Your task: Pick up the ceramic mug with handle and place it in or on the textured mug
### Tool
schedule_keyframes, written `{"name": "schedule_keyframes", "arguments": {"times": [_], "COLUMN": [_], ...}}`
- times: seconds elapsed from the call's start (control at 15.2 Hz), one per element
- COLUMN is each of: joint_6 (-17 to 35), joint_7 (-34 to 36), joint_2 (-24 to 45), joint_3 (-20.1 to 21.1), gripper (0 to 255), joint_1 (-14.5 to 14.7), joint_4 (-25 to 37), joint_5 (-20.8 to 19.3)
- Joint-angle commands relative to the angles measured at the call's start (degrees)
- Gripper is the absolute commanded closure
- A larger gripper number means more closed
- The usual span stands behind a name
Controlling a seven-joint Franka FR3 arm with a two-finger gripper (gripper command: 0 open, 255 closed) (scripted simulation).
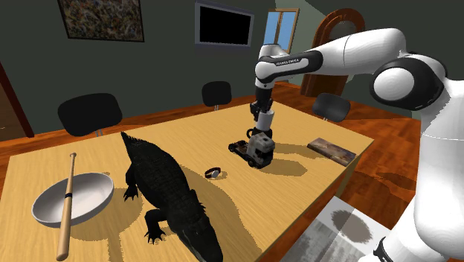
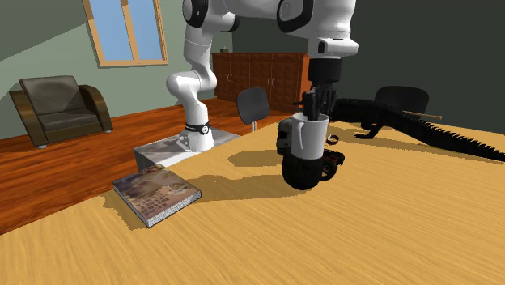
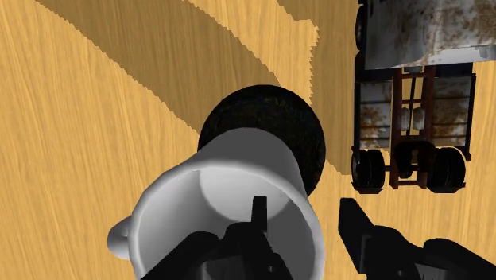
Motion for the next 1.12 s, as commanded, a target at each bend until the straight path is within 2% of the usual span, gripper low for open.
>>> {"name": "schedule_keyframes", "arguments": {"times": [0.0, 0.26, 0.53, 1.06], "joint_6": [0.0, 0.0, -6.9, -6.9], "joint_7": [0.0, 0.0, 0.0, 0.0], "joint_2": [0.0, 0.0, -0.8, -0.8], "joint_3": [0.0, 0.0, 0.0, 0.0], "gripper": [0, 0, 0, 0], "joint_1": [0.0, 0.0, 0.1, 0.1], "joint_4": [0.0, 0.0, 6.0, 6.0], "joint_5": [0.0, 0.0, -0.1, -0.1]}}
